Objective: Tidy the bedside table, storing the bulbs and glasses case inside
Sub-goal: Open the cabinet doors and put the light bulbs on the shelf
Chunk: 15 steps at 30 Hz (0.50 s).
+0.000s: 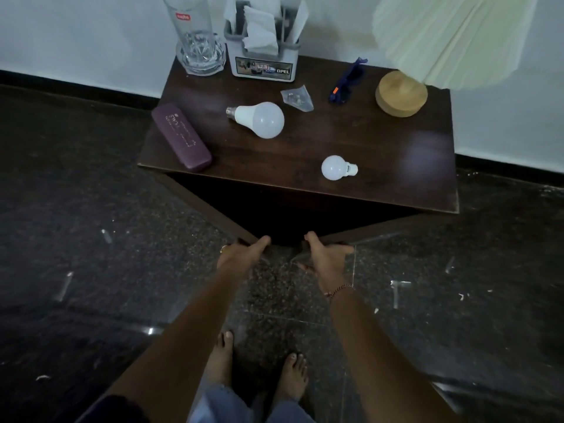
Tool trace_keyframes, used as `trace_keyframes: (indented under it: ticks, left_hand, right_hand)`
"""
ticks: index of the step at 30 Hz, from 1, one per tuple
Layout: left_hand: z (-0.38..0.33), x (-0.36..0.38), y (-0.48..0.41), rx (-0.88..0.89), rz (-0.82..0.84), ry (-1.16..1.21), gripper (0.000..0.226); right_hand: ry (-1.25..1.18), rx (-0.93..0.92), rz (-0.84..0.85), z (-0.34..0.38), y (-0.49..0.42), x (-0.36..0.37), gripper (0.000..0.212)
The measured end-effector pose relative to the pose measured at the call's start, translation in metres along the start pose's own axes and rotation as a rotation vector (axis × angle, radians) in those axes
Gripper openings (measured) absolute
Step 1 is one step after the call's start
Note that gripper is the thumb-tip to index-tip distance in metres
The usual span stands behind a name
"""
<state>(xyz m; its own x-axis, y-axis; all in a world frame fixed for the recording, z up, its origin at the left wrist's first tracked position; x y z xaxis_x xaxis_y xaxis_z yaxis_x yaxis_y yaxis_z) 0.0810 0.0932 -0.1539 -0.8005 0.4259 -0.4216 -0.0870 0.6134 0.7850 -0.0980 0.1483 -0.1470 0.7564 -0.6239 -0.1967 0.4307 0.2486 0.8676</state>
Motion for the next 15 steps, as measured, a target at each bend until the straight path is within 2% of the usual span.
trace_keyframes:
  ticks: [2, 4, 9, 12, 15]
  left_hand:
    - [0.009, -0.005, 0.004, -0.017, 0.008, 0.074, 0.044]
    - [0.02, -0.011, 0.008, -0.035, 0.006, 0.076, 0.032]
    - [0.051, -0.036, 0.011, -0.013, 0.018, -0.043, 0.031]
    - [0.074, -0.058, 0.013, 0.016, -0.025, -0.149, 0.029]
    - [0.094, -0.083, 0.017, 0.05, -0.039, -0.274, 0.03]
  right_hand:
    - [0.011, 0.003, 0.006, -0.005, -0.001, -0.005, 0.063]
    - [0.029, 0.0, 0.026, -0.013, 0.0, -0.013, 0.06]
    - [0.086, -0.109, 0.103, -0.045, 0.0, -0.041, 0.041]
    - [0.163, -0.127, 0.043, -0.057, 0.004, -0.068, 0.032]
    - [0.268, -0.112, -0.047, -0.066, 0.011, -0.097, 0.033]
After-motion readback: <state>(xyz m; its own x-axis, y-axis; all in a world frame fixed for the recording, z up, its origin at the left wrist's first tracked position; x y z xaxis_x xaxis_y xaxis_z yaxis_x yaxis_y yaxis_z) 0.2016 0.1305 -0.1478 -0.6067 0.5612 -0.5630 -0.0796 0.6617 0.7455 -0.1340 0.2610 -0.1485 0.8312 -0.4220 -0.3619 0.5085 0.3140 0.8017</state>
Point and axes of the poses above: each hand's wrist, its own y-axis away from the middle knuckle, its own x-axis out of the palm, z = x × y, the point moved 5 cm from there along -y, towards the middle knuckle, and after that the axes turned 6 degrees about x, right-handed, at the moved point
